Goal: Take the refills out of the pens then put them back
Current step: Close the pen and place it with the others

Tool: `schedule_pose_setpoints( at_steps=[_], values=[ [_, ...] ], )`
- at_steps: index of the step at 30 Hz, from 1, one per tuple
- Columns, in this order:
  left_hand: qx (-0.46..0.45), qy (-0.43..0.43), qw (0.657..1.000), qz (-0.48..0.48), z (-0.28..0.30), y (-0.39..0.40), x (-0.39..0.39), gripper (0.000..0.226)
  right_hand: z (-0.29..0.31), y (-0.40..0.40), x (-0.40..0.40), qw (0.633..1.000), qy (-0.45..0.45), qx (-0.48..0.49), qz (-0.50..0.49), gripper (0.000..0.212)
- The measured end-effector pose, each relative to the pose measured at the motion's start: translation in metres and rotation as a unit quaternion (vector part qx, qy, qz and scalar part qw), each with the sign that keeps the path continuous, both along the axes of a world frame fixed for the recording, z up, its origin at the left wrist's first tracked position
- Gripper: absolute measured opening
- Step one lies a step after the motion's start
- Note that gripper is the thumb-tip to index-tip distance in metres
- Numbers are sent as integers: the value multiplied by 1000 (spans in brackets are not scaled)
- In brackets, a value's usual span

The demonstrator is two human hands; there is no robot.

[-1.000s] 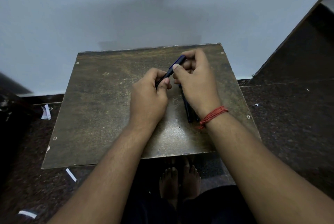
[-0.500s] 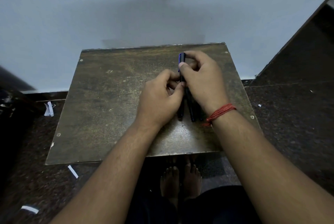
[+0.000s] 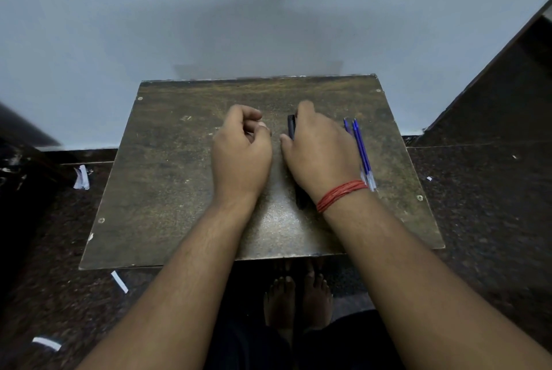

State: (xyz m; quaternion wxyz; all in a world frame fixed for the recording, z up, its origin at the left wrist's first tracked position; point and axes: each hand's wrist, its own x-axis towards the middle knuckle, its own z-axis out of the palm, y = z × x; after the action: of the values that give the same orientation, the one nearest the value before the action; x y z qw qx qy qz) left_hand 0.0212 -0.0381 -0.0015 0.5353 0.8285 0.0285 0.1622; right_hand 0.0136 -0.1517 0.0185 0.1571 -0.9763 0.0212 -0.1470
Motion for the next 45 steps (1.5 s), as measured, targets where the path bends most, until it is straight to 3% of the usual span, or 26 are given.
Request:
schedule_pose_setpoints(
  at_steps=[5,15,19,23,28,36,41,45],
  values=[
    [5,4,1000,-2,1,-1,-1,13,-5,0,0,999,13,-42,-1,34],
    [34,9,999,1,-1,0,1,11,13,-32,-3,998,64,-2,-27,24],
    [84,-14,996,4,-4,2,0,13,11,-30,-11,991,130,-14,-29,44],
    [118,-35,992,13,-3,6,-4,18,9,-17,-17,988,150,-11,-20,51],
    [109,-35,993,42,-1,12,-7,18,5,-6,-19,989,147,-1,-25,37],
    [50,-9,992,115,14,31,-6,15,2,50,-14,991,134,27,17,37],
    [96,12,988,124,15,51,-9,15,1,83,-11,991,117,51,34,28],
    [119,30,984,129,9,60,-16,17,5,83,-11,986,139,74,45,34]
  ],
)
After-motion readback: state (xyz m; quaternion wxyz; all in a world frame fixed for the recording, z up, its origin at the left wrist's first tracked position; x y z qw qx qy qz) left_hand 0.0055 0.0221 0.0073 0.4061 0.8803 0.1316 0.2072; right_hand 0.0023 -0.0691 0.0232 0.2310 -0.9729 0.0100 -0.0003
